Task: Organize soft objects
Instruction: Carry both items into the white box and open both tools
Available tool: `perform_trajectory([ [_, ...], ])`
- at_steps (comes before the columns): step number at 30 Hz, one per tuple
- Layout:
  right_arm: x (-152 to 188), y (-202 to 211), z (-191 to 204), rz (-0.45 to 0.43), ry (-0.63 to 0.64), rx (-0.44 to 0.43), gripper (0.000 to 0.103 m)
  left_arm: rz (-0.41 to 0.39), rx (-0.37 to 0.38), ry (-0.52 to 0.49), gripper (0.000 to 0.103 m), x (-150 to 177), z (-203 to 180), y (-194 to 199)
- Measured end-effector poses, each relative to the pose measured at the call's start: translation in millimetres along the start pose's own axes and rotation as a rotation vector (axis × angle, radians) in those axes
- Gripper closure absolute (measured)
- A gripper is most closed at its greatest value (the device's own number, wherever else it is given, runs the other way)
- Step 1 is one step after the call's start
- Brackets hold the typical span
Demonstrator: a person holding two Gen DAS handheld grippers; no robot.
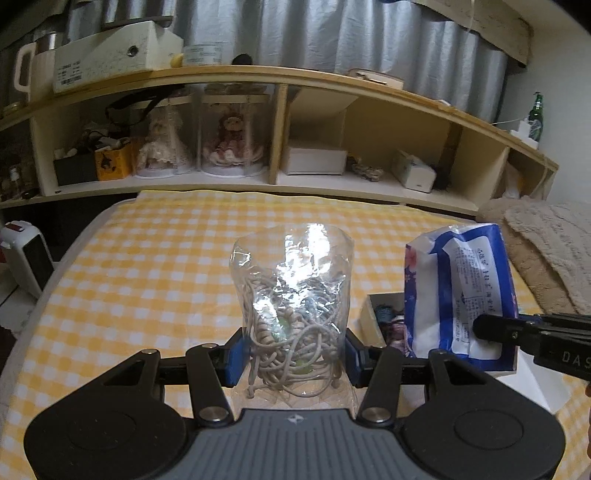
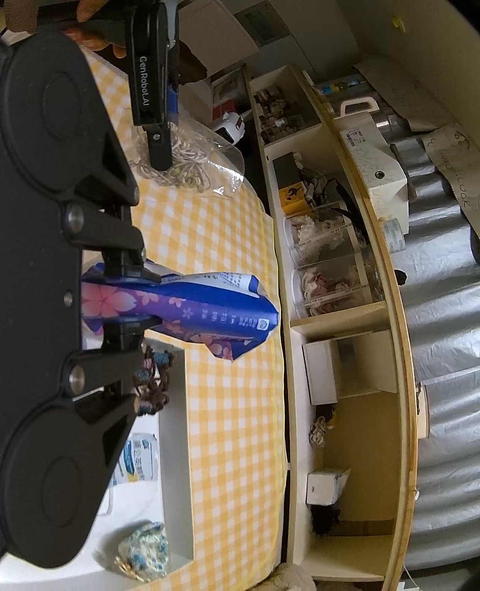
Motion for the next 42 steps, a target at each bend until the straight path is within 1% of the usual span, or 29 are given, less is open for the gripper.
perform_trajectory([
  [2,-1,8,-6,0.002,0.011,-0.004,0.087,0.005,0.019,-0.003,0.051,1,-7,2],
  [5,-1,22,-19,0.001,0.008,-0.007,0.087,-0.01,0.046,-0.012,0.051,3,-22,7],
  [13,17,59,-78,0.024,-0.02,0.087,0.087,0.007,0.129,-0.016,0.051,10,-64,7],
  [19,32,83,-118,0.031,-0.051,0.143,0.087,0.053,0.199,-0.003,0.051,23,-101,-2],
  [23,42,95,-139,0.034,-0.078,0.161,0.087,0.12,0.29,0.034,0.051,36,-129,-14],
  [25,47,100,-148,0.037,-0.088,0.168,0.087,0.161,0.319,0.037,0.051,45,-147,-21],
  [30,62,112,-175,0.052,-0.107,0.193,0.087,0.232,0.388,0.031,0.051,70,-188,-39],
  [32,70,116,-184,0.067,-0.11,0.201,0.087,0.27,0.421,0.055,0.051,80,-200,-48],
  [34,77,118,-191,0.084,-0.111,0.207,0.087,0.322,0.476,0.102,0.051,92,-211,-60],
  [36,85,118,-197,0.104,-0.108,0.213,0.087,0.381,0.506,0.141,0.051,104,-220,-73],
  [38,93,119,-202,0.124,-0.107,0.217,0.087,0.43,0.52,0.166,0.051,117,-228,-86],
  [40,100,118,-207,0.138,-0.114,0.212,0.087,0.473,0.519,0.204,0.051,129,-231,-100],
  [42,106,117,-211,0.15,-0.12,0.201,0.087,0.523,0.51,0.271,0.051,141,-227,-116],
])
Point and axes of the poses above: each gripper's, at about its wrist camera, not at the fingertips, and y roughly against the way its jaws point, z to its left, x to its underside, the point moved 4 cm from there along -y, roughly the way its jaws point, and after that the axes turned 15 degrees about y, right-handed, at the moved point
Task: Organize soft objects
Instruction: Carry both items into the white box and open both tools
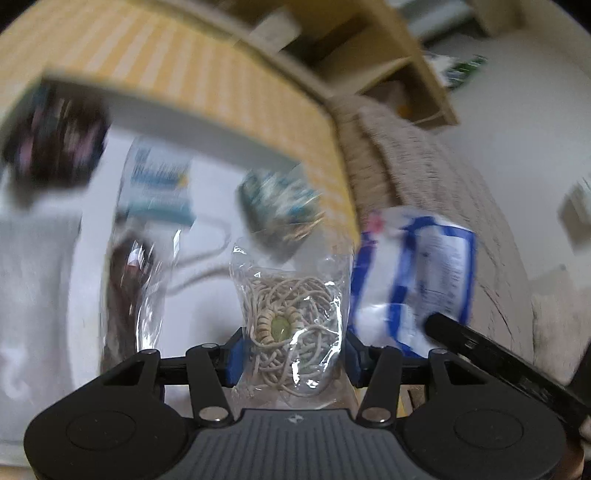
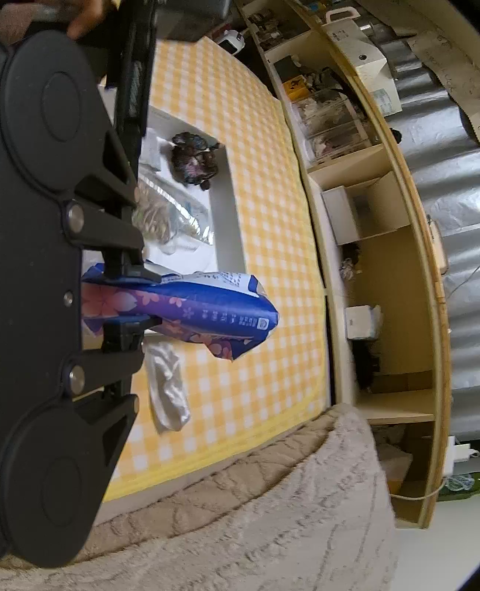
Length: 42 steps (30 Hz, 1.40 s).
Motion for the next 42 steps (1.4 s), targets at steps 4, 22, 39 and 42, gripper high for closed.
perform_trajectory([
  [4,5,-7,-1,0.016,-0.001,-0.051,0.087,0.035,-0.059,0.103,0.051,3,29,-22],
  [22,25,-80,30,0.274,0.164,-0.027,0.054,-0.02,-0.266,0.047,0.045,6,43,-16],
  [39,25,-82,28,0.268,0.174,0.003,0.093,-0.035,-0.249,-0.007,0.037,5,27,3],
  [42,19,-69,28,0.245,0.169,-0.004,0.085,-0.032,-0.241,-0.009,0.033,4,24,5],
])
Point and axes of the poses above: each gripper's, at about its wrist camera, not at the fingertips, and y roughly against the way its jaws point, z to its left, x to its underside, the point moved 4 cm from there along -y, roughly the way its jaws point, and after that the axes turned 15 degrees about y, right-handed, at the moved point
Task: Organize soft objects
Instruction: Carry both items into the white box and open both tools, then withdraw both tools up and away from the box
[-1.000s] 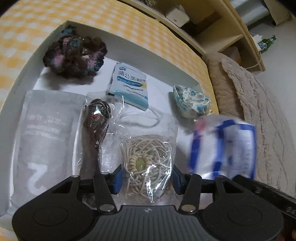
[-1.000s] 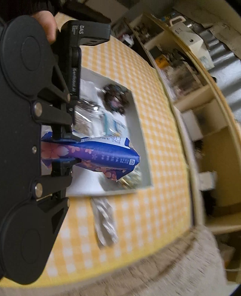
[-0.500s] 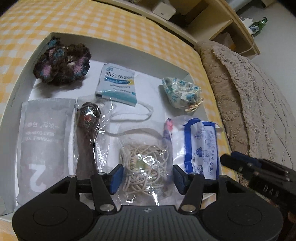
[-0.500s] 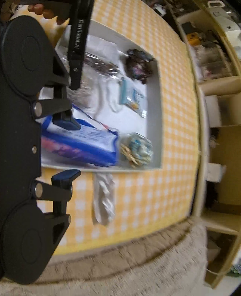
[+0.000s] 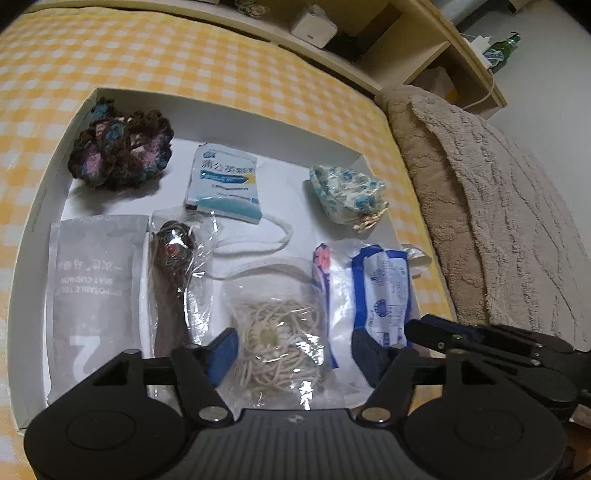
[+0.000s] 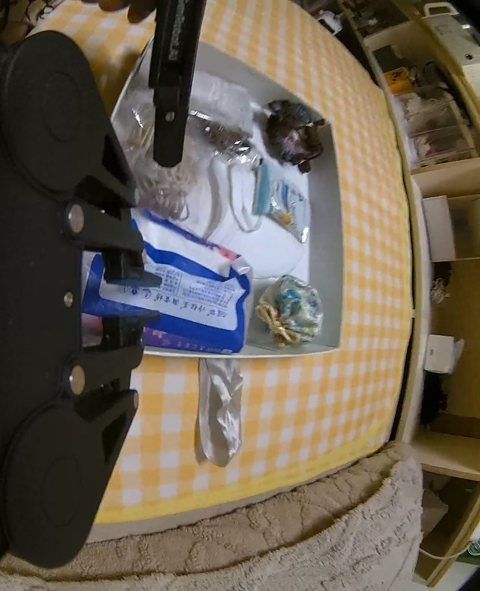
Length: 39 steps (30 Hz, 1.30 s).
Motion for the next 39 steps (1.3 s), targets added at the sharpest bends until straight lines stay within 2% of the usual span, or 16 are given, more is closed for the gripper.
perform_trajectory([
  [2,-2,11,-1,-0.021,-0.004,0.005,0.08,-0.002,0.009,-0.008,0.033,0,-3,3],
  [8,-9,36,-3,-0.077,-0.016,-0.003,0.076,-0.014,0.025,-0.059,0.034,3,-12,16],
  [12,-19,47,-2,-0.106,-0.024,0.01,0.066,-0.027,0.02,-0.074,0.032,1,-14,26],
  [13,-22,49,-2,-0.114,-0.029,0.021,0.062,-0.033,0.014,-0.079,0.031,0,-15,29],
  [17,-36,63,-3,-0.156,-0.075,0.057,0.051,-0.072,-0.017,-0.105,0.015,-8,-17,49],
  [24,-62,96,11,-0.221,-0.134,0.077,0.021,-0.193,-0.037,-0.136,0.002,-31,-21,105],
  [26,-69,106,18,-0.241,-0.145,0.067,0.019,-0.225,-0.042,-0.151,0.0,-35,-21,122],
  [30,-76,124,40,-0.249,-0.136,0.078,0.004,-0.28,-0.057,-0.191,0.0,-38,-22,154],
  [36,-66,142,77,-0.232,-0.093,0.125,0.0,-0.316,-0.123,-0.237,0.0,-26,-7,190],
  [39,-56,150,91,-0.237,-0.103,0.129,0.0,-0.318,-0.119,-0.234,0.0,-19,4,203],
])
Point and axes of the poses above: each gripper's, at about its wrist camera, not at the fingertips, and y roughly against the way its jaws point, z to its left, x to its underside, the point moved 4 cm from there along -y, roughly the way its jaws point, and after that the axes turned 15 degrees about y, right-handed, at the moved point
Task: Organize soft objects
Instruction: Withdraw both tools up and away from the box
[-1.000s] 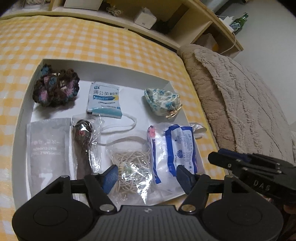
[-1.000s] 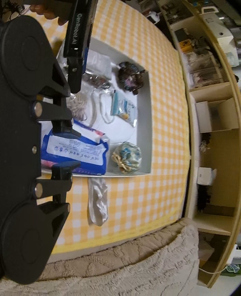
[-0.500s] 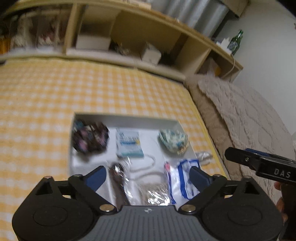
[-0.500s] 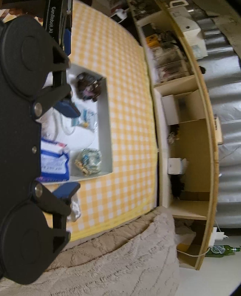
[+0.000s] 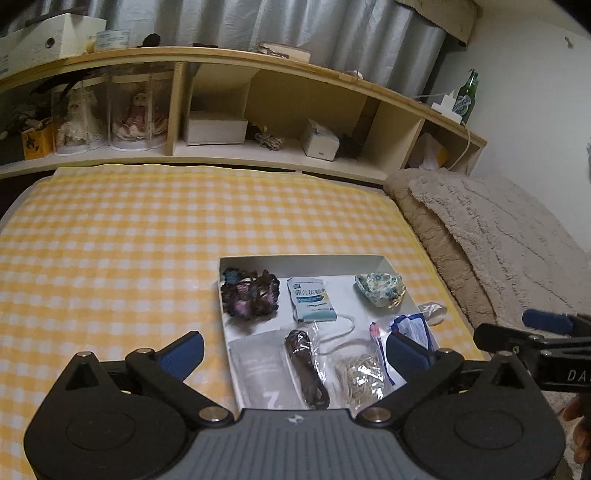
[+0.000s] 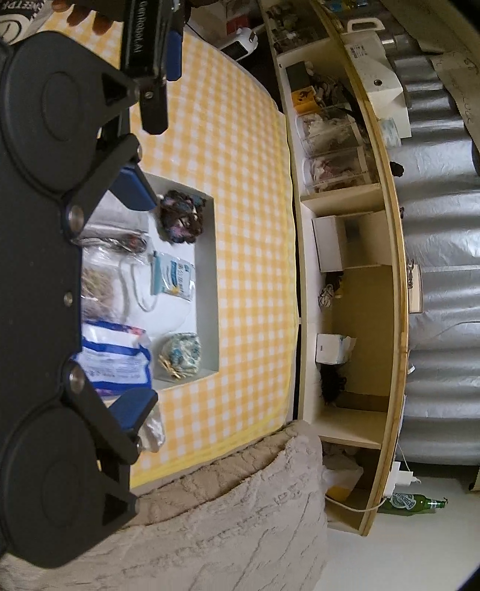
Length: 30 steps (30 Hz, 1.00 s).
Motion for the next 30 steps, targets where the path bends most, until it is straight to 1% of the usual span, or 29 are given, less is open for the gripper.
perform_trajectory([
  [2,6,9,5,-0.007,-0.032,-0.006,0.0,-0.005,0.013,0.007,0.0,3,9,11],
  [6,20,23,16,-0.016,-0.083,-0.034,0.0,-0.023,0.013,0.005,0.0,9,21,29],
  [8,29,29,22,-0.021,-0.099,-0.034,0.0,-0.032,0.012,-0.005,0.0,13,28,37],
  [11,43,38,27,-0.05,-0.124,0.006,0.0,-0.056,0.005,0.014,0.0,18,40,45],
  [15,61,44,32,-0.055,-0.138,0.058,0.0,-0.062,-0.009,0.007,0.0,26,49,50],
  [18,72,49,36,-0.069,-0.143,0.086,0.0,-0.074,-0.038,-0.018,0.0,34,53,52],
  [22,81,54,42,-0.098,-0.109,0.146,0.0,-0.105,-0.061,-0.052,0.0,45,59,57],
  [27,88,57,45,-0.126,-0.104,0.177,0.0,-0.162,-0.08,-0.116,0.0,61,61,64],
  [30,89,58,49,-0.133,-0.081,0.2,0.0,-0.179,-0.088,-0.14,0.0,67,61,65],
])
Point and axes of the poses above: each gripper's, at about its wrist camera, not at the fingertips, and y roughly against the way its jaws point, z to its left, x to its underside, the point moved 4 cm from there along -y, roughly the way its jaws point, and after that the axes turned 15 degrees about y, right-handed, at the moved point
